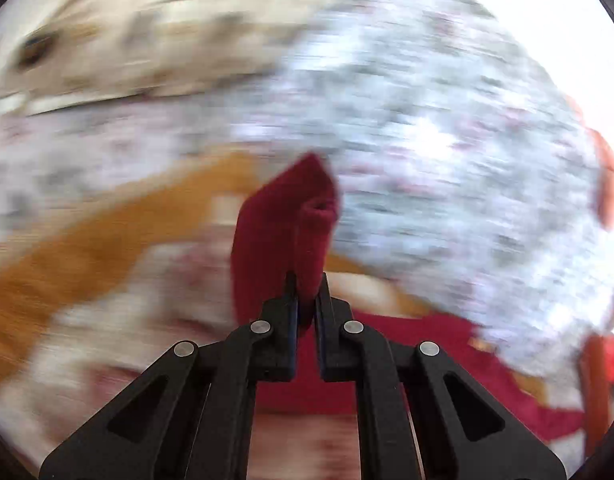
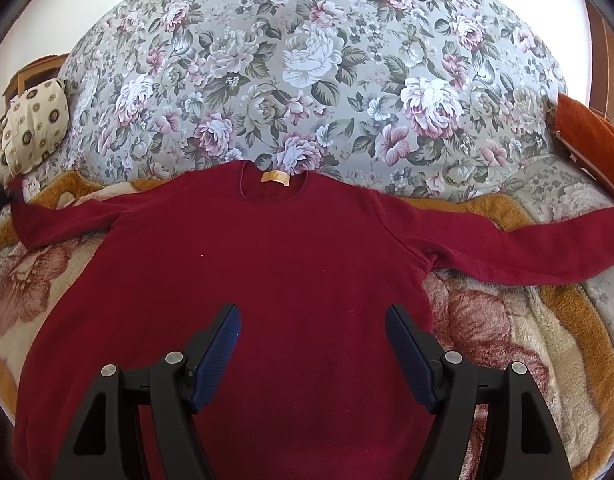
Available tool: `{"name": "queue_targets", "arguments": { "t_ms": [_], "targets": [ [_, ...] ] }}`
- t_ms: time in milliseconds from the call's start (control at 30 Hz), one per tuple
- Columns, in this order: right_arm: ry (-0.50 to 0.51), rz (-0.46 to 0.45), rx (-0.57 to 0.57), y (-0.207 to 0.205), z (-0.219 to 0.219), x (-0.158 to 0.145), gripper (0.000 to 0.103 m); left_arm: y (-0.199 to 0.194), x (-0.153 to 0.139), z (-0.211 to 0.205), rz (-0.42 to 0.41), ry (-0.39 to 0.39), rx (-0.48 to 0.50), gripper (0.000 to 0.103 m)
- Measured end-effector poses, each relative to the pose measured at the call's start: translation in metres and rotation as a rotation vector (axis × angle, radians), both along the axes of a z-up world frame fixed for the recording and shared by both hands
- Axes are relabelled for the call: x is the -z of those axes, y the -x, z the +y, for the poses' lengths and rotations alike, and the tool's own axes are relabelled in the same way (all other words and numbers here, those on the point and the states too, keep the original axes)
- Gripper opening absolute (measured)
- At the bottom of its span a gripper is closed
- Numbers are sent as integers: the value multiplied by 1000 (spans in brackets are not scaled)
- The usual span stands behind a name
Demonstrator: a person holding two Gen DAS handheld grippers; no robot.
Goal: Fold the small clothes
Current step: 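Carry the sleeve across the sweater body toward the right tool and release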
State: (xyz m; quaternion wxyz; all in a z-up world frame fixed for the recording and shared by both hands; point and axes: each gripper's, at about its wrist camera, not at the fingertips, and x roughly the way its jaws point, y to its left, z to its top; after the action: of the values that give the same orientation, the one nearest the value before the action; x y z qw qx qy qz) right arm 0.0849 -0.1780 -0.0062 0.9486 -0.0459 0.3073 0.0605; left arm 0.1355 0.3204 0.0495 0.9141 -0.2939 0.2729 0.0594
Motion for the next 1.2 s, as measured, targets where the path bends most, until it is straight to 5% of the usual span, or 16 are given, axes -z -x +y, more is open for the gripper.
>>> {"name": "queue_targets", "arguments": {
  "t_ms": [133,333,500,667,833,1000,1200],
  "targets": [
    [17,-13,-1,2,3,-1,73,-24,-5,-89,-86,56,195,5],
    [-5,3,7,3,1,-2,73,-52,26,-184,-88,196,337,5],
    [-106,2,-144,-13,1,-28,73,-41,56,-255,15,137,464,5],
    [-303,120,-198,-66,4,-29,73,-33,80,-273,76,132,502,5],
    [-612,309,-204,-118,15,-1,73,-30,93,-277,105,130,513,5],
    [-779,439,-223,-139,35,26,73,-21,102,-278,131,156,540,12],
    [-764,469,-208,-140,43,29,73,3,101,-277,125,179,577,30]
  ]
}}
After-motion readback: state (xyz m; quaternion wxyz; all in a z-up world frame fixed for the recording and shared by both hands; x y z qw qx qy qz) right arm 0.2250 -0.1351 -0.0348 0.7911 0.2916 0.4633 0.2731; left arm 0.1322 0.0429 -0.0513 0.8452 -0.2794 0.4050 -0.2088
